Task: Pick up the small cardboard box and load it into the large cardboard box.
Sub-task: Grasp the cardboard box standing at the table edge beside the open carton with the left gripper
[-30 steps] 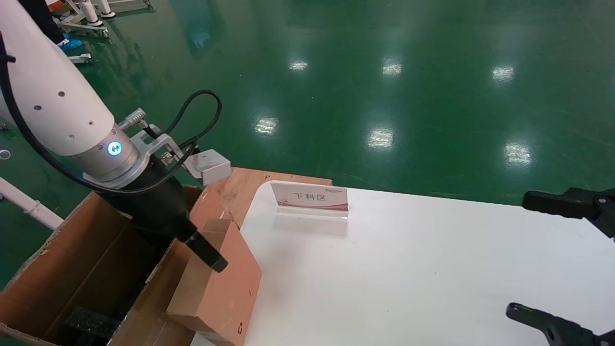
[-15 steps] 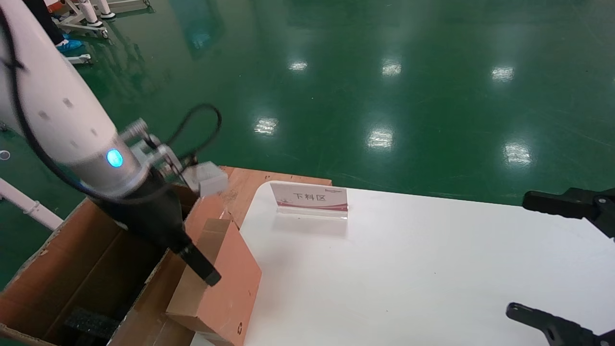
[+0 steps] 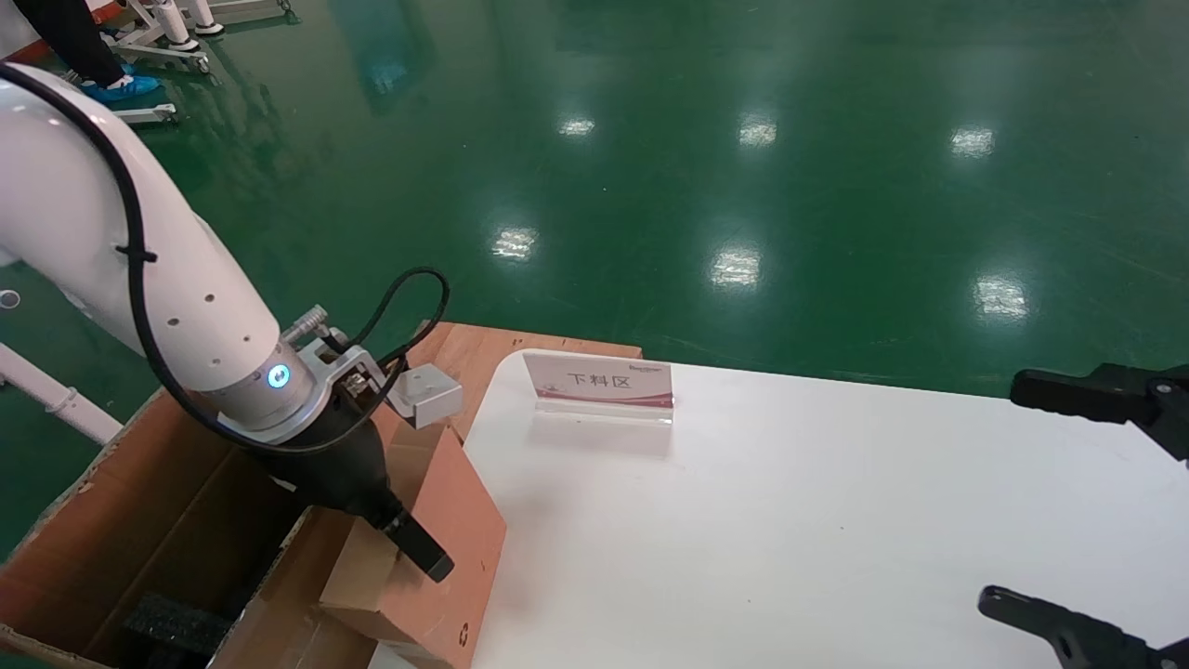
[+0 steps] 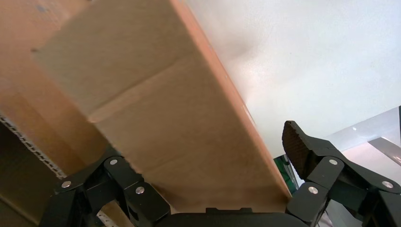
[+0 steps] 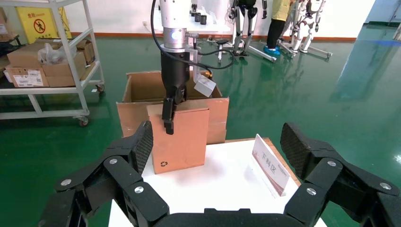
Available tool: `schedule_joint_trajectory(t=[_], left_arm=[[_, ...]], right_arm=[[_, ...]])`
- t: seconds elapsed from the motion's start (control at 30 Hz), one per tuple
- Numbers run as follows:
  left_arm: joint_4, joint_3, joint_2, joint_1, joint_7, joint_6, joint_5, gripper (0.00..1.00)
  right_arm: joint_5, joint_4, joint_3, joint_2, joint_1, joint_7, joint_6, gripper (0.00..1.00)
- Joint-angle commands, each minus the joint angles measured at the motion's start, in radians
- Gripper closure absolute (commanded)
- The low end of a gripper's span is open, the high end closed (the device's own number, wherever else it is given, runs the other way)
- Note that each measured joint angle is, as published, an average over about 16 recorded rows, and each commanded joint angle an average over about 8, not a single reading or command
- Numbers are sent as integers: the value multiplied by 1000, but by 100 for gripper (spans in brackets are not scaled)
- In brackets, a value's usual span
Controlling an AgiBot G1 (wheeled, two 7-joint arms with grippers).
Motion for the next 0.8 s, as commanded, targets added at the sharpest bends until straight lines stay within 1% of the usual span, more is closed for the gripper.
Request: schedule_joint_trajectory(t=[0.03,0.07,0.23,0.33,0.8], left_arm=[[0,-3,-4,-5,-1,1,-3,24],[0,-2,-4,-3,-1,0,-3,36],[0,-1,0,4,0,-5,-1,99],[0,0,1,7,1,-6,1,100],[0,3,4,14,2,-9,4,100]], right_arm=[[0,0,0,0,0,0,0,0],[0,0,0,0,0,0,0,0],[0,0,0,0,0,0,0,62],[0,0,0,0,0,0,0,100],[0,0,0,0,0,0,0,100]])
